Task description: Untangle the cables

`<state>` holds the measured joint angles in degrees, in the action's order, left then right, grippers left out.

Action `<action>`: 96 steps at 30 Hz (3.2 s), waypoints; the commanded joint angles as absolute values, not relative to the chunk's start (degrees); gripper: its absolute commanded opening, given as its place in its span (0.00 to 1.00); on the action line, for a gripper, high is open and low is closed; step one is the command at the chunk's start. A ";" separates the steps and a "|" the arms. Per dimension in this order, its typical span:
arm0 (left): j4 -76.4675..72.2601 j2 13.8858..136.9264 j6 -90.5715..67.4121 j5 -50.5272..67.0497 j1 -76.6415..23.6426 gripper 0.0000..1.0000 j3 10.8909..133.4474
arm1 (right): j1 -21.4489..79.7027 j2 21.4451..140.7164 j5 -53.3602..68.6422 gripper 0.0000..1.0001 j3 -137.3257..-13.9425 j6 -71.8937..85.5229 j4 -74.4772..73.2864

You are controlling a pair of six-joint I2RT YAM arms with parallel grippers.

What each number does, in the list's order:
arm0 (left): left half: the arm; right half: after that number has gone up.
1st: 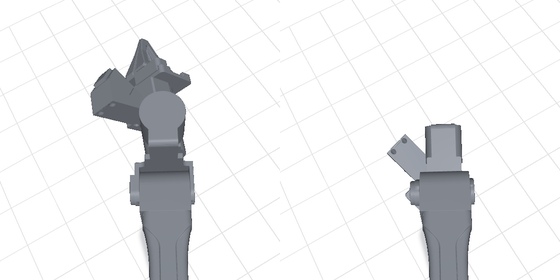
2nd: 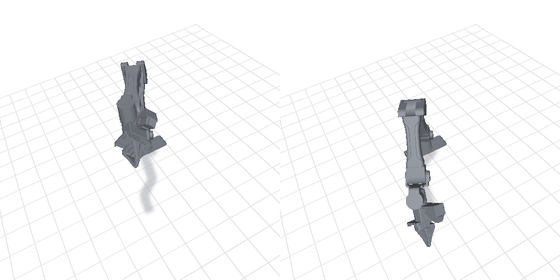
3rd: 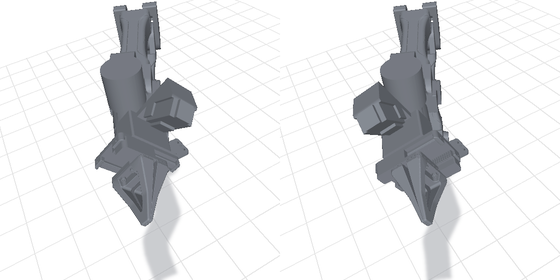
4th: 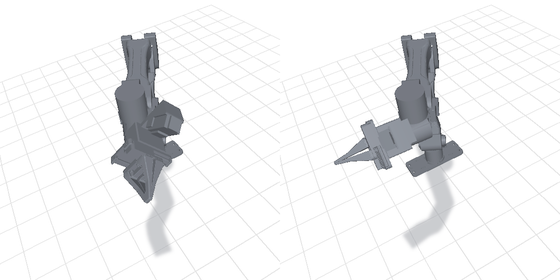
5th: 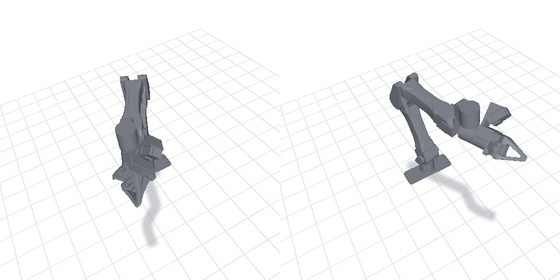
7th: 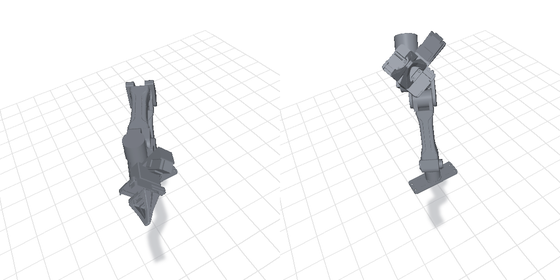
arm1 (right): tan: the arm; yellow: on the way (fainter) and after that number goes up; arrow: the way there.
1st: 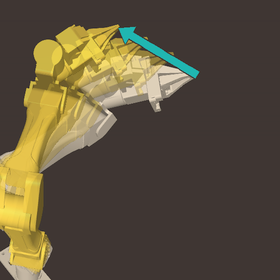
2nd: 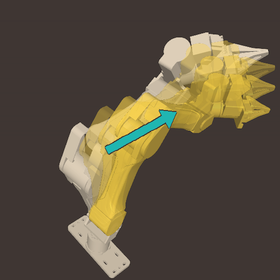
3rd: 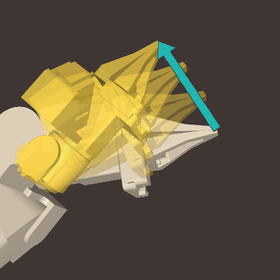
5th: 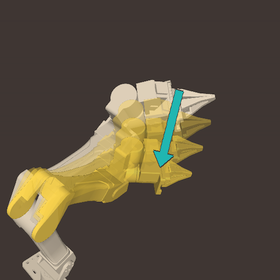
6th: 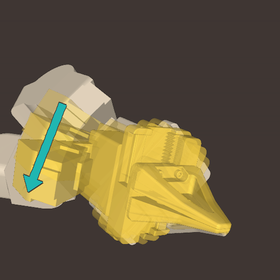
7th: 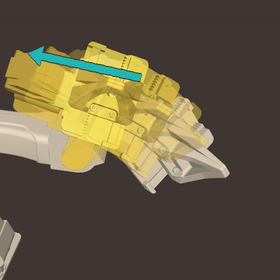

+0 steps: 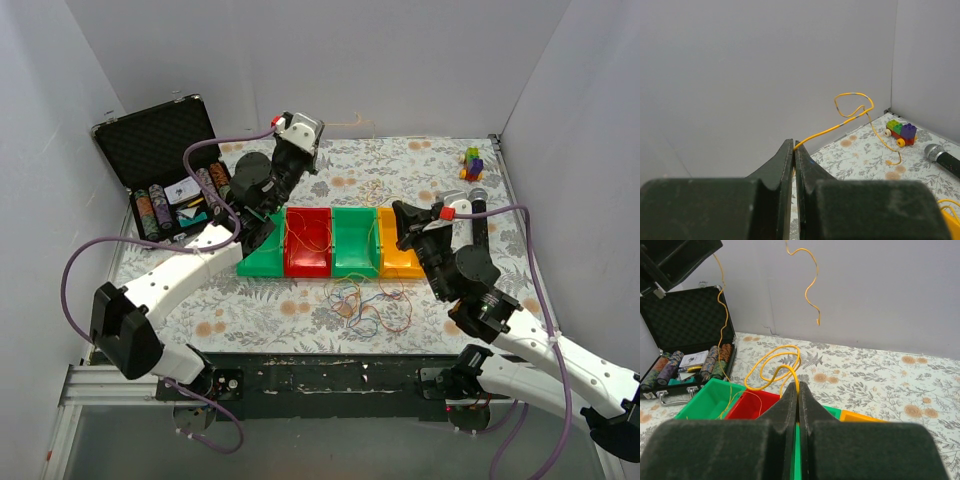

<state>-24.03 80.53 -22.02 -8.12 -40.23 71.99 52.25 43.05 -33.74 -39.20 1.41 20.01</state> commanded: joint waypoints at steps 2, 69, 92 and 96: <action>-25.58 82.00 -24.60 -6.94 -40.25 0.00 76.37 | 52.47 42.01 -35.95 0.01 -38.23 2.11 22.06; -16.87 75.76 -29.26 -2.38 -41.04 0.00 82.09 | 52.12 40.96 -37.44 0.01 -37.27 2.37 21.97; -26.81 77.87 -30.76 -9.76 -42.10 0.00 71.11 | 51.86 38.67 -38.76 0.01 -36.21 1.67 21.53; -27.15 77.78 -31.11 -11.07 -42.01 0.00 68.12 | 51.86 38.58 -38.67 0.01 -36.21 1.58 21.80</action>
<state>-25.32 78.52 -30.39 -9.08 -41.98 70.85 52.12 39.35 -37.43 -36.56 1.56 19.44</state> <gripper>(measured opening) 0.015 0.031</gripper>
